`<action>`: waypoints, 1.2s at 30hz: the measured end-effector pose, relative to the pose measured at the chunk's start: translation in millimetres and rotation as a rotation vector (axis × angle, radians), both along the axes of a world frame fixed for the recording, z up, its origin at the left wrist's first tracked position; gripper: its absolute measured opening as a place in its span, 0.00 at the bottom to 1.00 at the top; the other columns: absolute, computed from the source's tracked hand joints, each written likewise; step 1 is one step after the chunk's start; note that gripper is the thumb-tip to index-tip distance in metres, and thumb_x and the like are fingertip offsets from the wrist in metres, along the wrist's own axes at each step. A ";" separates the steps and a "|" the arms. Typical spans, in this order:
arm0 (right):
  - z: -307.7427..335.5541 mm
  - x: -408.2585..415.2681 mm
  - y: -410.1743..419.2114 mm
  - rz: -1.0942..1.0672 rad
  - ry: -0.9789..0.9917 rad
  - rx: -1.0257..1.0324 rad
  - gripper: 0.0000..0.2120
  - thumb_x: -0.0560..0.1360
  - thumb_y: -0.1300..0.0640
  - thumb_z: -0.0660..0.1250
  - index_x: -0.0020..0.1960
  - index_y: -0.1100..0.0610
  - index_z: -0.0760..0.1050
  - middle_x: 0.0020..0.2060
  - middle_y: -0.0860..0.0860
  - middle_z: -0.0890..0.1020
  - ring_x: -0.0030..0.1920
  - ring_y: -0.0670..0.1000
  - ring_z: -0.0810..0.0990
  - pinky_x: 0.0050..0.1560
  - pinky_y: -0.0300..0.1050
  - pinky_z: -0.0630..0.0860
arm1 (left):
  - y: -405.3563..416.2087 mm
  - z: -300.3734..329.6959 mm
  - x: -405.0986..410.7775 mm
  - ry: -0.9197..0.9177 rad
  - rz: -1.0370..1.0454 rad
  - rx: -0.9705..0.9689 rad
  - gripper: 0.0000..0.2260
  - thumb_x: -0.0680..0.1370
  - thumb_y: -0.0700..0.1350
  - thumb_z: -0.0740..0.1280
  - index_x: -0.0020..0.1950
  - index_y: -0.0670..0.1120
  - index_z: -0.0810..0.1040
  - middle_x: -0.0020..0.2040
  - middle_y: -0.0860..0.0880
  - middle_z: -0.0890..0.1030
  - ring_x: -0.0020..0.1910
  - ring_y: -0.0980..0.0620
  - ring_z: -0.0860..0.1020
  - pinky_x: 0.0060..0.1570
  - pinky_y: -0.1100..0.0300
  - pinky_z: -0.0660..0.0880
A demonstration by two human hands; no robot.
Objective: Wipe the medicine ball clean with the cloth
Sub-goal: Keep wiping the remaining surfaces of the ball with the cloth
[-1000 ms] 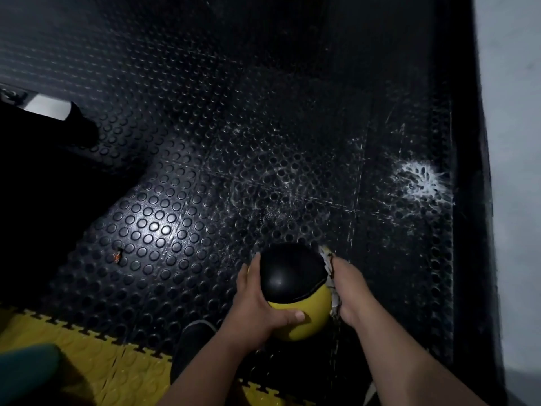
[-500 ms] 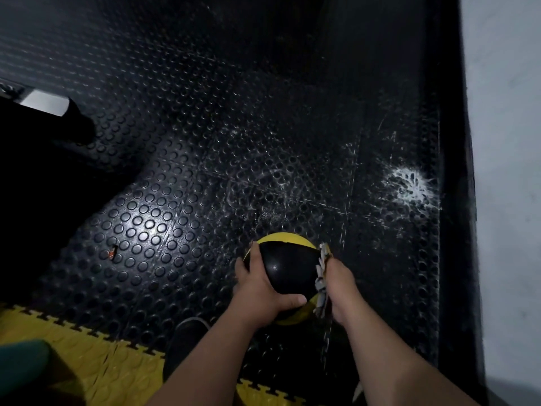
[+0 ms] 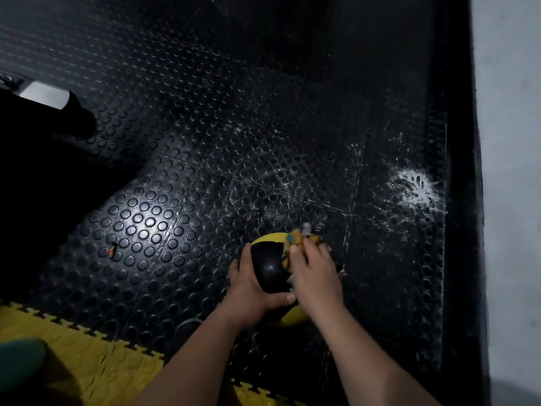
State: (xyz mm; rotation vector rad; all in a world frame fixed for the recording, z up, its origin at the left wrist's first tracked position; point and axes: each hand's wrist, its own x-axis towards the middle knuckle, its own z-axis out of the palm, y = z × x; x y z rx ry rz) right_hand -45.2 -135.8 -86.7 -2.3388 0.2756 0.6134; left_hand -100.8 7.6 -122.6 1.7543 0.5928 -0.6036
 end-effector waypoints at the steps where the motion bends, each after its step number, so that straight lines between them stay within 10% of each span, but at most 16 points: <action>1: 3.5 -5.5 0.6 0.015 -0.037 -0.004 0.31 0.78 0.31 0.46 0.73 0.42 0.70 0.70 0.47 0.73 0.70 0.53 0.71 0.68 0.59 0.72 | 1.2 0.1 -0.1 -0.007 0.001 -0.005 0.64 0.61 0.54 0.85 0.81 0.62 0.40 0.81 0.48 0.44 0.79 0.45 0.57 0.74 0.54 0.59; 6: -19.5 35.5 -28.0 -0.423 0.352 0.193 0.22 0.81 0.43 0.52 0.57 0.51 0.82 0.54 0.56 0.85 0.53 0.58 0.83 0.59 0.61 0.80 | -8.5 4.0 -6.2 -0.005 -0.021 0.026 0.63 0.51 0.65 0.80 0.74 0.73 0.40 0.80 0.55 0.44 0.77 0.41 0.59 0.75 0.38 0.63; 11: 14.9 19.1 22.1 0.186 -0.034 -0.073 0.23 0.84 0.41 0.49 0.70 0.47 0.76 0.70 0.50 0.75 0.72 0.54 0.69 0.72 0.56 0.67 | -3.2 -0.7 -2.8 -0.008 -0.031 0.028 0.67 0.49 0.68 0.80 0.76 0.70 0.39 0.81 0.50 0.43 0.80 0.43 0.54 0.77 0.41 0.61; 17: 5.9 75.8 4.2 0.048 0.275 -0.141 0.20 0.87 0.55 0.48 0.69 0.60 0.73 0.66 0.61 0.77 0.63 0.61 0.77 0.62 0.52 0.74 | -13.0 3.9 -2.4 0.021 -0.028 0.045 0.64 0.48 0.67 0.79 0.71 0.76 0.39 0.80 0.56 0.42 0.78 0.39 0.55 0.74 0.36 0.63; 23: 19.1 23.3 30.4 0.312 -0.034 -0.190 0.24 0.83 0.39 0.50 0.73 0.45 0.72 0.73 0.49 0.72 0.74 0.54 0.67 0.72 0.56 0.66 | -5.1 0.0 -3.6 -0.003 -0.039 0.044 0.66 0.49 0.68 0.80 0.76 0.71 0.39 0.81 0.51 0.43 0.80 0.42 0.54 0.77 0.41 0.61; 26: 0.7 54.5 5.1 0.036 0.203 -0.040 0.20 0.83 0.41 0.52 0.63 0.47 0.78 0.61 0.52 0.81 0.57 0.53 0.81 0.53 0.50 0.79 | -13.6 1.9 -4.1 -0.009 -0.029 0.046 0.63 0.49 0.67 0.80 0.71 0.77 0.39 0.80 0.56 0.41 0.79 0.39 0.56 0.75 0.38 0.63; 34: 17.9 8.7 17.5 0.227 -0.068 -0.128 0.25 0.83 0.40 0.52 0.76 0.47 0.68 0.76 0.49 0.67 0.77 0.53 0.61 0.76 0.56 0.61 | -11.3 0.1 -3.6 -0.009 -0.024 0.064 0.64 0.49 0.68 0.79 0.73 0.74 0.39 0.80 0.54 0.42 0.79 0.40 0.55 0.75 0.38 0.63; 36: 3.6 16.9 -1.9 0.150 -0.014 -0.068 0.22 0.85 0.44 0.52 0.73 0.52 0.72 0.70 0.52 0.73 0.71 0.55 0.70 0.70 0.55 0.69 | -15.6 2.8 -4.9 -0.028 -0.036 0.092 0.63 0.52 0.65 0.82 0.73 0.74 0.39 0.80 0.55 0.41 0.79 0.40 0.54 0.76 0.38 0.61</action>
